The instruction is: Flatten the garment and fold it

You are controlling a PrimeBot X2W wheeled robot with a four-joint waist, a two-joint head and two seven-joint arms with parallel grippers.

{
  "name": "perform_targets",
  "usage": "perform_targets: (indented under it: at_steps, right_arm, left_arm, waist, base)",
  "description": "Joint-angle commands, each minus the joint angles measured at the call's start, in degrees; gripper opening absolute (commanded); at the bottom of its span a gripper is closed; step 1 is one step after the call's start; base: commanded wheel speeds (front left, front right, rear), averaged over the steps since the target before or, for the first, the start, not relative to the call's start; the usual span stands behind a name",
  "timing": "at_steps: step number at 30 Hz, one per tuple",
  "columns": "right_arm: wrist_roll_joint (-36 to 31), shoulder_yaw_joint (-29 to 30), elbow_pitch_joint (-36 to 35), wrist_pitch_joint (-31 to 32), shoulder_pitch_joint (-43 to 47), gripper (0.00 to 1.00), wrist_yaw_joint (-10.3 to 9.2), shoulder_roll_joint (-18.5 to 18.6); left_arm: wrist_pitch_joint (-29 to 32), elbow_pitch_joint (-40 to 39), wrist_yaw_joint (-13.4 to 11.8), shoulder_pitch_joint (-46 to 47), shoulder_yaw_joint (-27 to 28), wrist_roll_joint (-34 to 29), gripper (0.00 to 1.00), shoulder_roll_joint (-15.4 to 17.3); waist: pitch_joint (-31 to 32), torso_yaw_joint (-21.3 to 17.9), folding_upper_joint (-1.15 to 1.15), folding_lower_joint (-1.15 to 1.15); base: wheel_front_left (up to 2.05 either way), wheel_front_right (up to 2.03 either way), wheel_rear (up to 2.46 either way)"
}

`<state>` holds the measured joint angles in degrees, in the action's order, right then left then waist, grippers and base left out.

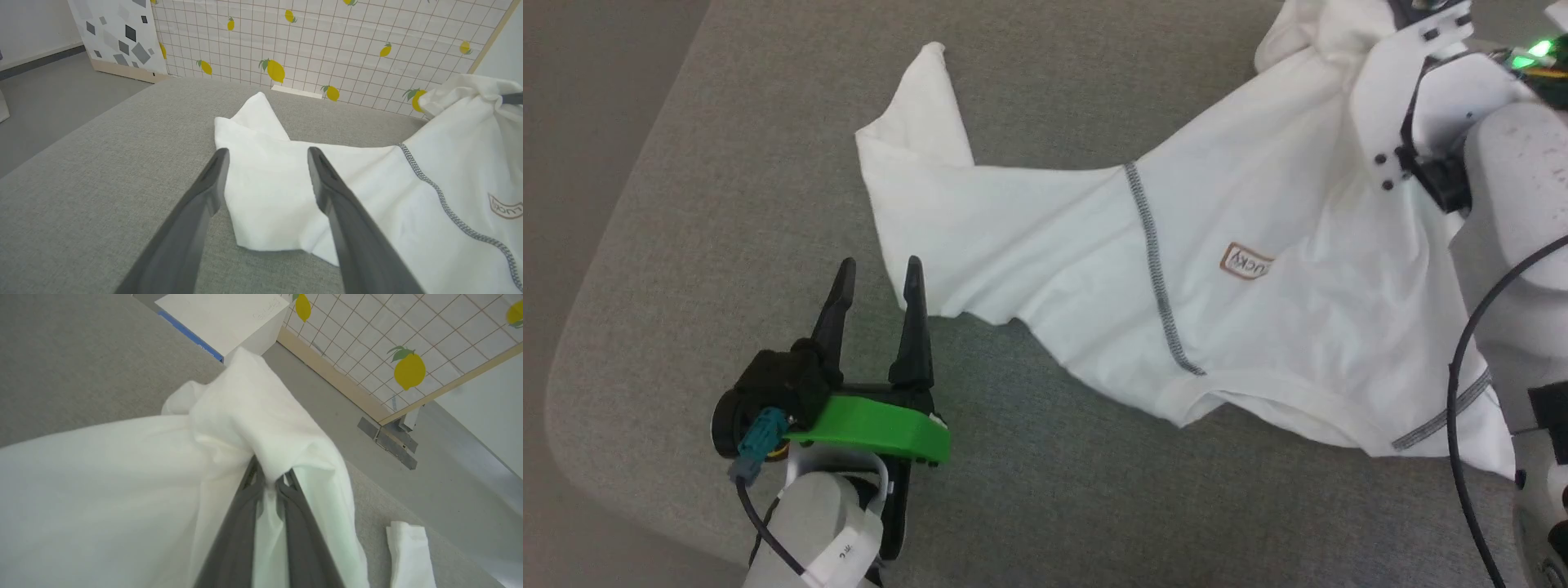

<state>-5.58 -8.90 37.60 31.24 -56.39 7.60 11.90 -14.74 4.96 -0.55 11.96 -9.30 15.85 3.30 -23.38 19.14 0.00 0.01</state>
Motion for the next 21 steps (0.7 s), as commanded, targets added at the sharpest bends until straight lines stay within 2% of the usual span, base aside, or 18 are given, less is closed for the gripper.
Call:
perform_targets:
  at_steps: [1, 4, 6, 7, 8, 9, 14, 21]
  right_arm:
    - [-1.7, 1.5, 0.5, -1.8, -1.6, 0.00, -0.11, -0.1]
    - [-5.6, 4.5, 0.8, -6.5, -3.8, 0.00, -0.11, -0.6]
    - [-7.5, 6.7, 2.2, -7.2, -4.2, 0.00, -0.11, -1.4]
    - [-8.1, 7.6, 3.7, -6.2, -4.1, 0.07, -0.11, -1.9]
    - [-8.2, 8.2, 4.7, -5.5, -4.0, 0.82, -0.11, -2.4]
    - [-8.5, 8.9, 5.3, -5.6, -4.1, 1.00, -0.11, -2.8]
    - [-7.0, 11.5, 5.4, -11.7, -3.6, 1.00, -0.11, -4.7]
    - [1.5, 12.1, -0.5, -27.2, 3.3, 1.00, -0.11, -7.0]
  left_arm:
    - [-0.3, 0.2, 0.2, 0.8, -0.1, -0.2, 1.00, -0.3]
    - [-0.3, 0.4, 0.2, 0.6, -0.4, 0.3, 1.00, -0.4]
    - [-0.3, 0.3, -0.2, 0.6, -0.9, 0.9, 1.00, -0.4]
    - [-0.3, 0.4, -0.4, 0.5, -1.0, 1.1, 1.00, -0.4]
    - [-0.3, 0.5, -0.5, 0.4, -1.1, 1.2, 1.00, -0.4]
    - [-0.3, 0.6, -0.8, 0.2, -1.0, 1.3, 1.00, -0.4]
    - [-0.3, 0.9, -0.9, -0.2, -0.2, 0.7, 1.00, -0.4]
    - [-0.3, 1.4, -0.1, -2.2, 2.3, -1.5, 1.00, -0.3]
  waist:
    - [-1.9, 2.7, 0.00, -0.01]
    - [-2.3, 3.6, 0.00, -0.01]
    - [-2.3, 3.9, 0.00, -0.01]
    - [-2.1, 3.8, 0.00, -0.01]
    - [-1.8, 3.7, 0.00, -0.01]
    - [-1.4, 3.5, 0.00, -0.01]
    - [1.5, 1.1, 0.00, -0.01]
    - [8.0, -5.4, 0.00, -0.01]
  base:
    - [0.00, 0.00, 0.00]
    - [0.00, 0.00, 0.00]
    - [0.00, 0.00, 0.00]
    - [0.00, 0.00, 0.00]
    - [0.00, 0.00, 0.00]
    - [0.00, 0.00, 0.00]
    - [0.00, 0.00, 0.00]
    - [0.00, 0.00, 0.00]
